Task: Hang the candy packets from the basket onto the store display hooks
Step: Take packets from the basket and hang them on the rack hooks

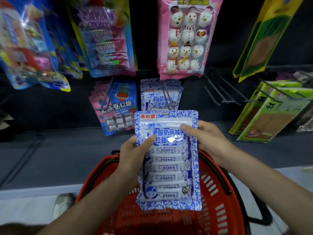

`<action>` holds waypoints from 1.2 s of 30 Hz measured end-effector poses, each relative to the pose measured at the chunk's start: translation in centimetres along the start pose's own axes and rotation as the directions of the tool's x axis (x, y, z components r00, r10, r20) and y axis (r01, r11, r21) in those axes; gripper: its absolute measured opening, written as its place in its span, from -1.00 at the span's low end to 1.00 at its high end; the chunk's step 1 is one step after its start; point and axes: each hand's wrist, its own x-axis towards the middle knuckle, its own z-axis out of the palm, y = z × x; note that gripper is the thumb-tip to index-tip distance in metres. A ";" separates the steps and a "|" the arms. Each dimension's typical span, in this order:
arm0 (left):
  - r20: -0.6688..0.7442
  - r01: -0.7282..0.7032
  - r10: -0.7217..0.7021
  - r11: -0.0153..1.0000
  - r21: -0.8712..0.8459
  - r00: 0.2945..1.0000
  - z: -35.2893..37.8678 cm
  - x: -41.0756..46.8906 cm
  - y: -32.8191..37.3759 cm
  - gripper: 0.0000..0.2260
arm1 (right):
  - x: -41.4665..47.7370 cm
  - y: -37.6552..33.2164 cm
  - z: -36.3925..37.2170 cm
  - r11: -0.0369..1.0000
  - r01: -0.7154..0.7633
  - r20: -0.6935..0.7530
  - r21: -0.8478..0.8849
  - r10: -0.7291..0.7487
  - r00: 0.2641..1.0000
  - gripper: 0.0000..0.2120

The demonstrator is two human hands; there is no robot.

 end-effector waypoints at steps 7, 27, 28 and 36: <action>0.013 0.106 -0.106 0.994 0.004 0.994 1.6 1.4 -0.6 -0.82 | 2.5 0.0 -0.5 0.999 -0.011 -0.132 0.037 0.015 0.991 -0.88; -0.045 0.094 -0.095 0.995 -0.036 0.994 3.4 3.5 -0.9 -0.82 | 5.2 0.1 -0.9 0.999 -0.026 -0.179 0.026 0.030 0.983 -0.88; -0.051 0.090 -0.092 0.995 -0.040 0.994 3.4 3.5 -1.0 -0.83 | 5.2 0.2 -0.9 0.999 -0.027 -0.178 0.020 0.031 0.984 -0.88; -0.059 0.138 -0.143 0.987 -0.082 0.988 3.4 3.5 -0.8 -0.84 | 5.3 0.9 -1.4 0.997 -0.074 -0.141 0.020 0.076 0.987 -0.87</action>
